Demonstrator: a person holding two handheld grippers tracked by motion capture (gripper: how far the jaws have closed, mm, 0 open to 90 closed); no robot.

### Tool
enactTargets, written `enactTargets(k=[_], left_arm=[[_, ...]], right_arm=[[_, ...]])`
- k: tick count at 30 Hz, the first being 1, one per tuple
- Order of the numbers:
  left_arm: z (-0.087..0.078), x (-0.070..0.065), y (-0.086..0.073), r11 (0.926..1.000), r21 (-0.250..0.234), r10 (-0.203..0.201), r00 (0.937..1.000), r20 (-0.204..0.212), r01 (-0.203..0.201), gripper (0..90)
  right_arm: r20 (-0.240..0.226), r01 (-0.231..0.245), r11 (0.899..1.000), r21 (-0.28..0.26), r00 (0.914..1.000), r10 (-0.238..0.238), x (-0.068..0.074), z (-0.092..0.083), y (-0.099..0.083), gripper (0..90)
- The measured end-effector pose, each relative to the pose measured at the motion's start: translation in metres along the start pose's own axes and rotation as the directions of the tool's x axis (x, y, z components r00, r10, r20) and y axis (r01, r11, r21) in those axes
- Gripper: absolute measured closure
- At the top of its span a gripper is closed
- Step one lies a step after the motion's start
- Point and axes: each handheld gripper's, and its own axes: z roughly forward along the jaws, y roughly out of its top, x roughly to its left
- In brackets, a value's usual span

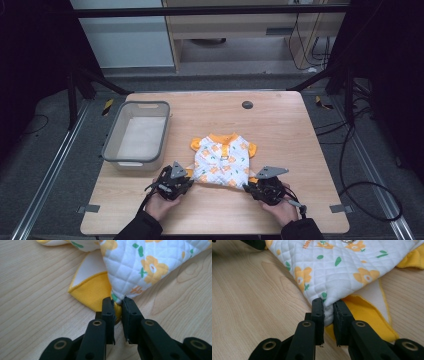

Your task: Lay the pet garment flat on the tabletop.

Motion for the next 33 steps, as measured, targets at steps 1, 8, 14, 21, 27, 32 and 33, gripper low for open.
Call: enactTargets(k=[1,8,14,21,27,32,33], left_arm=[[0.000,0.000,0.000,1.0000,-0.003,-0.004,1.0000,0.006,0.004,82.3],[-0.021,-0.005,0.004,0.9991,-0.036,-0.019,0.9971,0.074,0.021,83.9],[-0.061,-0.012,0.017,0.9899,-0.140,-0.006,0.9933,0.115,0.022,83.9],[-0.046,0.010,0.036,0.9870,-0.125,-0.090,0.9918,0.090,0.101,82.8],[-0.010,0.032,0.038,0.9838,-0.093,-0.149,0.9876,0.051,0.153,80.4],[-0.006,0.029,0.036,0.9840,-0.116,-0.136,0.9907,0.002,0.136,68.1],[-0.007,0.030,0.035,0.9849,-0.116,-0.129,0.9917,0.001,0.128,64.7]], right_arm=[[0.002,-0.003,1.000,0.004,1.0000,0.003,0.001,0.000,0.001,81.1],[-0.022,0.000,0.999,-0.042,0.9998,-0.001,0.003,-0.013,0.008,81.7],[-0.087,-0.037,0.991,-0.131,0.9959,0.026,0.005,-0.040,0.019,81.5],[-0.059,-0.116,0.985,-0.127,0.9922,0.110,-0.016,-0.024,0.040,80.7],[0.052,-0.171,0.979,-0.114,0.9828,0.177,-0.044,0.019,0.046,77.0],[0.106,-0.126,0.985,-0.120,0.9846,0.139,-0.044,0.028,0.044,68.4],[0.107,-0.113,0.986,-0.126,0.9862,0.126,-0.043,0.026,0.043,67.3]])
